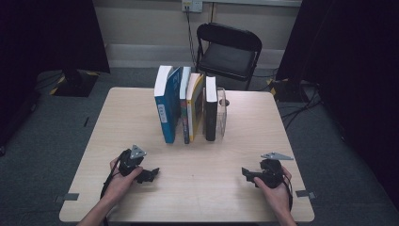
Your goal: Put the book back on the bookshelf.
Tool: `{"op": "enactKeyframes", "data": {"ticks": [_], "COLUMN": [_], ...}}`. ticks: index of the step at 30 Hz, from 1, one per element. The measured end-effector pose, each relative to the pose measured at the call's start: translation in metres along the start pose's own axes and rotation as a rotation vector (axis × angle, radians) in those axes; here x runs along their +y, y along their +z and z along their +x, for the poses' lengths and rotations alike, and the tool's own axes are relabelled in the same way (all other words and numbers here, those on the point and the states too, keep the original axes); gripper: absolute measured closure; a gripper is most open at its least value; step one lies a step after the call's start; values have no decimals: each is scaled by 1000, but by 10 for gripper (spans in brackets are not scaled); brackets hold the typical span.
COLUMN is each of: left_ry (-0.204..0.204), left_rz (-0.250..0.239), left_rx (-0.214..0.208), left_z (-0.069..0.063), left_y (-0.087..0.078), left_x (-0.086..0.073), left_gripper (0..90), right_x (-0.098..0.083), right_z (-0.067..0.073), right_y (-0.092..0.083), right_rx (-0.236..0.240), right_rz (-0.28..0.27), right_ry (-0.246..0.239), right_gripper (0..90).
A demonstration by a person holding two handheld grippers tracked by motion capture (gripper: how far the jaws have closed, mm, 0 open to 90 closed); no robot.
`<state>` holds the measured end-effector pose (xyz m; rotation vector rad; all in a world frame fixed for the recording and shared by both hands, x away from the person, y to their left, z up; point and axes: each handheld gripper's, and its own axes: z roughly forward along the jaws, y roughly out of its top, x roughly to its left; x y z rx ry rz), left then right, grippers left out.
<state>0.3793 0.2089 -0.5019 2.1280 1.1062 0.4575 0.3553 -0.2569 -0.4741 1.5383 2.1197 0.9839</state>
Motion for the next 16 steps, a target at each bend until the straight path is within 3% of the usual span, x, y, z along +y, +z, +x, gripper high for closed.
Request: {"op": "enactKeyframes", "data": {"ticks": [5, 9, 11, 16], "left_ry": [1, 0, 0, 0], "left_rz": [0, 0, 0, -1], "left_rx": [0, 0, 0, 0], "left_z": [0, 0, 0, 0], "left_y": [0, 0, 0, 0], "left_x": [0, 0, 0, 0], "left_gripper": [0, 0, 0, 0], "right_x": [-16, -25, -29, -28], "right_z": [-3, 3, 3, 3], "right_y": [5, 7, 8, 8], "right_rx": [-26, -86, -81, -83], "right_rz": [49, -4, -40, -40], "right_ry": [-32, -105, -102, -103], "right_gripper": [150, 142, 139, 139]}}
